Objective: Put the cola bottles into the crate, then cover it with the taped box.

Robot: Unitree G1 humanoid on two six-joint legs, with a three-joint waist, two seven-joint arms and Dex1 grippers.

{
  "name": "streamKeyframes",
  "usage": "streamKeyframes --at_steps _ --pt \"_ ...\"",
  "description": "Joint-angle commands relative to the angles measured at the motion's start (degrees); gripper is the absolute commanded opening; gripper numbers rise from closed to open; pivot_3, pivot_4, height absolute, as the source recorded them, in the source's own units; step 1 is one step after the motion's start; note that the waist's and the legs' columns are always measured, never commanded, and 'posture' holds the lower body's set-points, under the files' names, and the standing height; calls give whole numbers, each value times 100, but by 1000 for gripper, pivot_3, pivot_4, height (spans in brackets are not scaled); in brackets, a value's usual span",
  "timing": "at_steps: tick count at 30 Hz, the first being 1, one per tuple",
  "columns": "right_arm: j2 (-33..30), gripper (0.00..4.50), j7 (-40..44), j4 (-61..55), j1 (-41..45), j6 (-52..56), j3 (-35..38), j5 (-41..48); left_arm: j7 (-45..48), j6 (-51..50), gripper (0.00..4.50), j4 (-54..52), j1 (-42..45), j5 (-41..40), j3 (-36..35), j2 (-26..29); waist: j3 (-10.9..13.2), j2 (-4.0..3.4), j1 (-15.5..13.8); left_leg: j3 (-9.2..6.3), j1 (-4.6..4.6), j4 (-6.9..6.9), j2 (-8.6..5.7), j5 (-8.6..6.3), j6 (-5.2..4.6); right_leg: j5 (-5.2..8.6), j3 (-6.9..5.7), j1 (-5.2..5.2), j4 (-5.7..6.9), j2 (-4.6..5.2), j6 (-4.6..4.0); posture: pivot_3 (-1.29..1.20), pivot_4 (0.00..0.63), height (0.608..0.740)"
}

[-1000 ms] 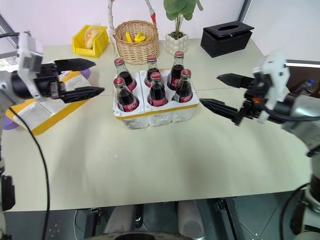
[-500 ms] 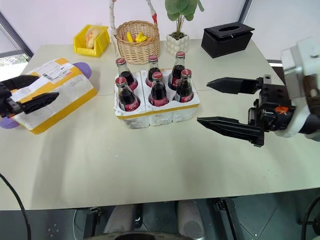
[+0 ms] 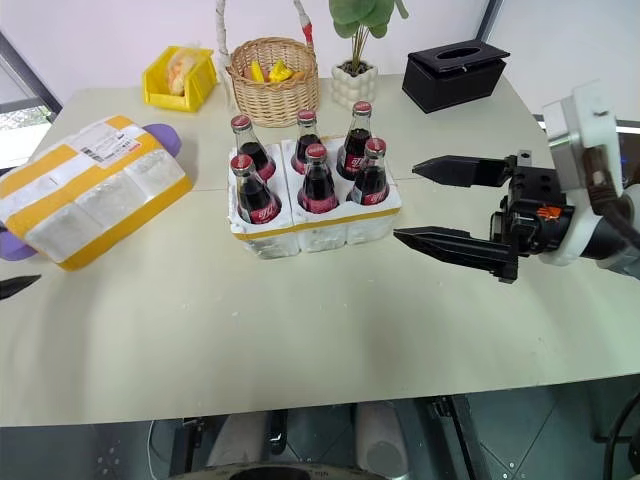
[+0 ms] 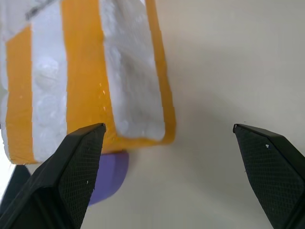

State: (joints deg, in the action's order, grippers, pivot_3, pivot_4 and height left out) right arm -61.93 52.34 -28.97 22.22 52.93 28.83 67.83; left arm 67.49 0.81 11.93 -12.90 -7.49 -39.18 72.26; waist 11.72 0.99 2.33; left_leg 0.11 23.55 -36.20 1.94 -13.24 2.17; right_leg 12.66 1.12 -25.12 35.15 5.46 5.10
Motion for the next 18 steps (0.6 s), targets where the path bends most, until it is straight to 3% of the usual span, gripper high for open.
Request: streamKeyframes --at_steps 1,9,18 --pt "-7 4465 -2 46 46 -163 16 -37 -58 818 4500 535 -170 562 -199 272 -1 3 5 11 2 7 -1 0 0 0 0 -6 -3 3 0 0 150 740" --pt "3 4465 -15 175 110 -283 -119 -177 -557 1750 4500 1054 -291 1257 149 338 -2 5 -7 23 38 10 3 -8 -14 7 -8 -45 8 -9 36 0 150 740" --pt "-87 4465 37 251 80 -308 -152 -294 -2351 2101 4500 1373 97 1994 717 -1 -11 21 2 27 -3 0 16 -7 -12 -5 -6 -11 12 -12 51 0 150 740"
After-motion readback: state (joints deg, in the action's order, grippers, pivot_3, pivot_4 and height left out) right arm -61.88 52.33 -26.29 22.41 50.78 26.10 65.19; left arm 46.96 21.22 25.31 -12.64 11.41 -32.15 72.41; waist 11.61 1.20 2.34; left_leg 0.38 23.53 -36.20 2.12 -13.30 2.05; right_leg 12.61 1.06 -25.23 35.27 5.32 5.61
